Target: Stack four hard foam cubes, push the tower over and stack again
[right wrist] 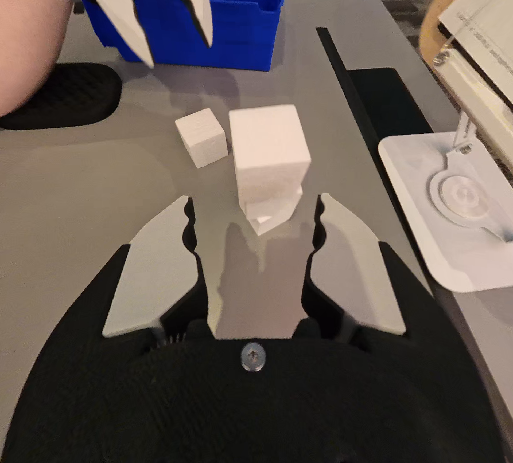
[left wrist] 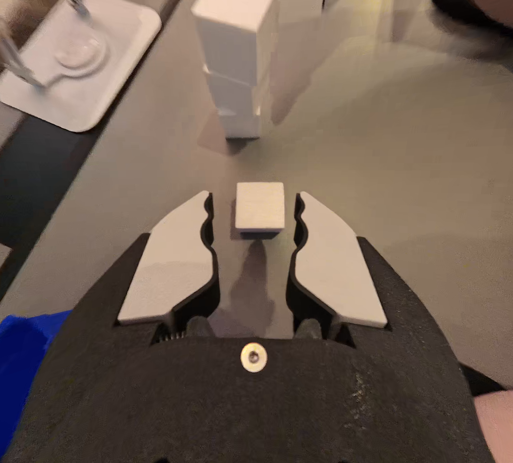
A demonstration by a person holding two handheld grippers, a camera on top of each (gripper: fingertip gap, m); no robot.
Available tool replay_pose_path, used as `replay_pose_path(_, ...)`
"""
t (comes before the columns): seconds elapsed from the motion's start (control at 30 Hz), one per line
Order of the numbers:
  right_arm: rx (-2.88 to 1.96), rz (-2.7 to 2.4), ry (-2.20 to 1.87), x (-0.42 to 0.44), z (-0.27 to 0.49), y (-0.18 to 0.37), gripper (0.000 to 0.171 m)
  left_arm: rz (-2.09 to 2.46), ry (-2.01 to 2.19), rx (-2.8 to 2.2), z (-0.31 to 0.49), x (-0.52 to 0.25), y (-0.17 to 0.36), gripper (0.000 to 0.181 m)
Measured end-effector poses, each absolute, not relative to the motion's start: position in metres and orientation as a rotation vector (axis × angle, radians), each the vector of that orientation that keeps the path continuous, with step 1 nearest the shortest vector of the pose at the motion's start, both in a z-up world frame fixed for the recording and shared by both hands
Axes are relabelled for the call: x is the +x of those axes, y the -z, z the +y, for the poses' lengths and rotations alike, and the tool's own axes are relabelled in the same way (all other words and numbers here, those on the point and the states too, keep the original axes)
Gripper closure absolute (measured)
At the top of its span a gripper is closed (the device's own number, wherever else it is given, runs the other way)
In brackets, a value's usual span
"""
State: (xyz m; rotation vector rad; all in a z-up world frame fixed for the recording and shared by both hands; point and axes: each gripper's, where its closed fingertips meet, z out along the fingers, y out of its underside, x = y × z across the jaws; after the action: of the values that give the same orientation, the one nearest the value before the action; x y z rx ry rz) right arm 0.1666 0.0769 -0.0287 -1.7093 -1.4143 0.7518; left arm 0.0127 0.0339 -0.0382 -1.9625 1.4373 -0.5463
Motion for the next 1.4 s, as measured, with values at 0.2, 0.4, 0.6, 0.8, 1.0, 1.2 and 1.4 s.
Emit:
replay_pose_path(0.2, -1.676, -1.208, -0.906, 0.224, 0.090, 0.007, 0.093, 1.633, 0.210, -2.085, 0.045, 0.019, 0.095, 0.100)
replay_pose_path(0.4, -1.584, -1.008, -0.956, 0.282, 0.096, -0.027, 0.099, 1.712, 0.231, -2.249, 0.032, 0.024, 0.125, 0.106)
replay_pose_path(0.6, -1.559, -0.937, -0.972, 0.310, 0.096, -0.035, 0.099, 1.715, 0.250, -2.180, 0.043, 0.024, 0.129, 0.122)
replay_pose_path(0.8, -1.531, -0.903, -0.989, 0.325, 0.092, -0.043, 0.100, 1.566, 0.326, -1.976, 0.039, 0.033, 0.060, 0.123)
replay_pose_path(1.0, -1.501, -0.888, -1.011, 0.335, 0.091, -0.047, 0.102, 1.628, 0.243, -1.821, 0.045, 0.075, -0.006, 0.123)
replay_pose_path(1.2, -1.523, -0.879, -1.080, 0.333, 0.097, -0.033, 0.102, 1.804, 0.184, -1.872, 0.070, 0.119, -0.036, 0.122)
replay_pose_path(1.4, -1.506, -0.883, -1.121, 0.334, 0.094, -0.032, 0.102, 2.001, 0.143, -1.897, 0.076, 0.142, -0.025, 0.122)
